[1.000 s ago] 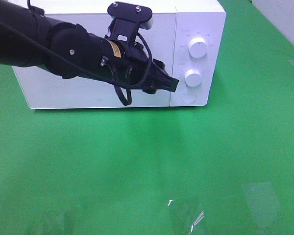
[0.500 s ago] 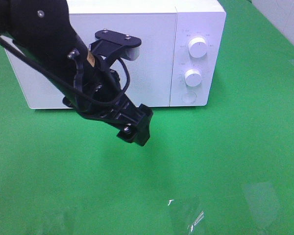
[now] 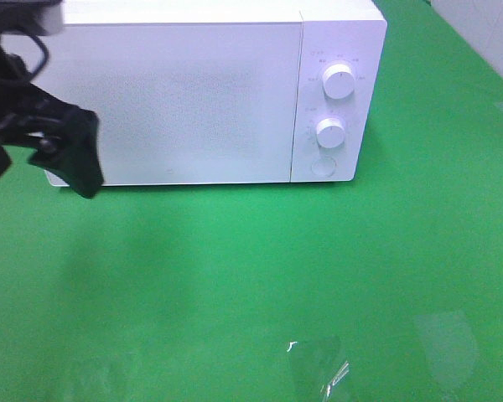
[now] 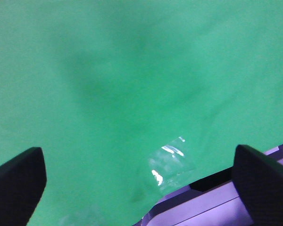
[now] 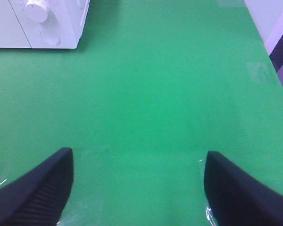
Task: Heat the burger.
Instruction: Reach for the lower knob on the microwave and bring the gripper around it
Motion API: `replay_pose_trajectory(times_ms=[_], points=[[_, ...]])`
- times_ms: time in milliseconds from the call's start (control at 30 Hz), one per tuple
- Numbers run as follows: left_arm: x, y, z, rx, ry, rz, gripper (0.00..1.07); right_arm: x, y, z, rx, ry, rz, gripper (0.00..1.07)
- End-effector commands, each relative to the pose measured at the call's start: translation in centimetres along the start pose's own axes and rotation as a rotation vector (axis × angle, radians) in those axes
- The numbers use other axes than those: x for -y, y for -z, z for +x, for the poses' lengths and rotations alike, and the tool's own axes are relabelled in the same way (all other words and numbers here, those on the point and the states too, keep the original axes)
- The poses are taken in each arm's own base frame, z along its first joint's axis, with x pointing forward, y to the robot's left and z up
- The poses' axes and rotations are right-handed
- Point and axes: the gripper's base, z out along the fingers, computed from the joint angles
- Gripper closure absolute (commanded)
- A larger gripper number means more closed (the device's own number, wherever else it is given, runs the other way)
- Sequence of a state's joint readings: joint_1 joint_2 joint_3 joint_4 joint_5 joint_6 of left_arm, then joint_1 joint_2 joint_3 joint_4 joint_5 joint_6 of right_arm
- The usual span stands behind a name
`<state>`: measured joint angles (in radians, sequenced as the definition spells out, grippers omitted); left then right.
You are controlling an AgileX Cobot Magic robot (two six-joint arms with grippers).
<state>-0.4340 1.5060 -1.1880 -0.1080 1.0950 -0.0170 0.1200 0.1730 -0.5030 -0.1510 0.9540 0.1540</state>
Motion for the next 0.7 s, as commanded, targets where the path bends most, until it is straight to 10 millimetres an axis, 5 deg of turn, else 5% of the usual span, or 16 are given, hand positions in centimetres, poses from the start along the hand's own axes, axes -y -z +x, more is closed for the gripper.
replay_pose_trajectory(times_ms=[33,167,267,333,433,500,567,700], points=[[-1.9,1.9,0.7,0.015,0.048,-0.013,0.06,0.0,0.1,0.1,0.005,-0.002,-0.002,0.35],[-5.4,5.8,3.0,0.068,0.129,-0.057,0.06,0.0,0.1,0.1,0.005,-0.002,-0.002,0.35],[-5.8,6.4,3.4,0.078,0.14,-0.064,0.06,0.0,0.1,0.1,0.005,-0.002,-0.002,0.35],[-7.1,8.1,5.5,0.121,0.184,-0.094,0.06,0.0,0.1,0.1,0.005,-0.002,-0.002,0.35],[-7.2,8.3,6.0,0.125,0.191,-0.099,0.06,0.0,0.1,0.1,0.005,-0.002,-0.002,0.35],[-7.4,8.4,7.5,0.132,0.205,-0.109,0.06,0.0,0.1,0.1,0.005,-0.002,-0.002,0.35],[-6.9,8.2,11.0,0.141,0.224,-0.126,0.06,0.0,0.1,0.1,0.005,-0.002,-0.002,0.35],[-6.3,7.8,13.3,0.161,0.22,-0.136,0.06,0.0,0.1,0.1,0.005,-0.002,-0.002,0.35]])
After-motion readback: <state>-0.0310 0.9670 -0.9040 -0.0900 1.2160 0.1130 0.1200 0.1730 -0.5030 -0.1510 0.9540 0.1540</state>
